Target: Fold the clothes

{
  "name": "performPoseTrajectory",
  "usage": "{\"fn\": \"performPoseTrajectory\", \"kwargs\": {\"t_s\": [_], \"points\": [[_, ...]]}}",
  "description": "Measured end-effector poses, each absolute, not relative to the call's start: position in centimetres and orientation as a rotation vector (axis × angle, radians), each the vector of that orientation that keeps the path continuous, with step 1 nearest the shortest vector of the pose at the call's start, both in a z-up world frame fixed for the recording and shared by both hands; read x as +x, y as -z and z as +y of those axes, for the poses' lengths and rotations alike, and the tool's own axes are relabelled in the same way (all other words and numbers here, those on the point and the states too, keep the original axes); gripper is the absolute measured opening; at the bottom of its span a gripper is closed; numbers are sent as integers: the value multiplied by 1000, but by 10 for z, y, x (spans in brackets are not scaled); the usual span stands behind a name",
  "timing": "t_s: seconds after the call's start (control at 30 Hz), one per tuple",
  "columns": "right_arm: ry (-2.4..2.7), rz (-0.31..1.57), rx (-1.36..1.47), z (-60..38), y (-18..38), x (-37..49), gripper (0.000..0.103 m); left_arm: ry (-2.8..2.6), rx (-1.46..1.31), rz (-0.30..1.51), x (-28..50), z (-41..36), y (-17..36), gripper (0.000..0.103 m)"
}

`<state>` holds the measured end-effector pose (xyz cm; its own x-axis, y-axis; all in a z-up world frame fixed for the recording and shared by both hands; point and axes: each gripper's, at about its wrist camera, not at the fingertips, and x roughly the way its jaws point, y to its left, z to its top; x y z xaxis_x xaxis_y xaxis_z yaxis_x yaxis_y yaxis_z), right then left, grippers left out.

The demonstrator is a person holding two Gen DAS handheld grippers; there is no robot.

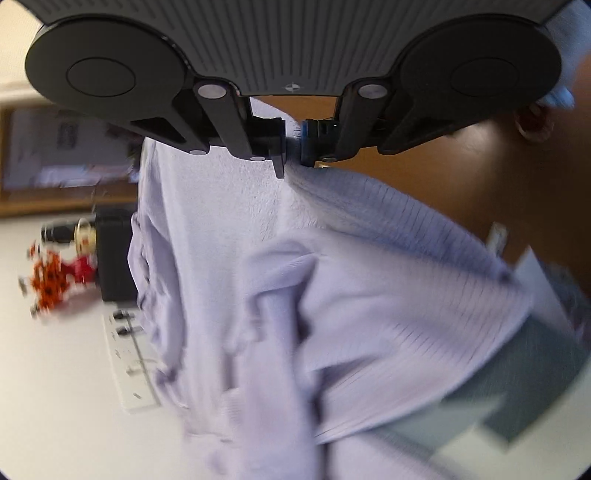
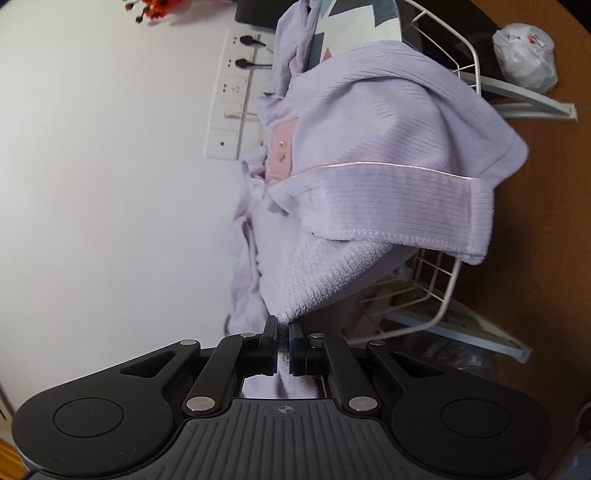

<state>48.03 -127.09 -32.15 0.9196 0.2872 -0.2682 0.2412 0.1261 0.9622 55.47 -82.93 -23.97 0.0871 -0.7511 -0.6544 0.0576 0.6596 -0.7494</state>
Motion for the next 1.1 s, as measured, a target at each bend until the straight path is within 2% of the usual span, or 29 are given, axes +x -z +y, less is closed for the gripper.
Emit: {"fn": "performPoseTrajectory", "kwargs": {"t_s": [0.17, 0.27, 0.3, 0.33, 0.37, 0.4, 0.57, 0.63, 0.8, 0.97, 1.07, 1.1], "points": [[34, 583, 1431, -1263, 347, 476, 4, 633, -517, 1400, 563, -819, 241, 7], [75, 660, 1410, -1254, 359, 479, 6, 604, -430, 1435, 566, -825, 245, 19], [91, 672, 1409, -1252, 359, 480, 9, 589, -392, 1455, 568, -829, 244, 30], [106, 683, 1409, -1250, 358, 481, 18, 590, -360, 1466, 569, -831, 242, 41], [119, 692, 1408, -1250, 357, 482, 25, 591, -329, 1475, 569, -833, 239, 44], [125, 708, 1404, -1251, 356, 486, 37, 603, -311, 1463, 569, -832, 234, 46], [206, 697, 1400, -1259, 351, 474, 37, 685, -204, 1372, 574, -831, 197, 51], [254, 657, 1349, -1269, 346, 463, 37, 719, -169, 1312, 578, -834, 177, 60], [365, 604, 1109, -1292, 318, 459, 38, 802, -91, 1187, 597, -856, 129, 68], [385, 610, 864, -1304, 304, 474, 44, 777, 89, 1059, 624, -937, 90, 76], [352, 609, 730, -1307, 302, 481, 44, 790, 188, 963, 632, -994, 74, 79], [332, 610, 689, -1308, 304, 485, 44, 787, 224, 930, 634, -1015, 72, 84]]}}
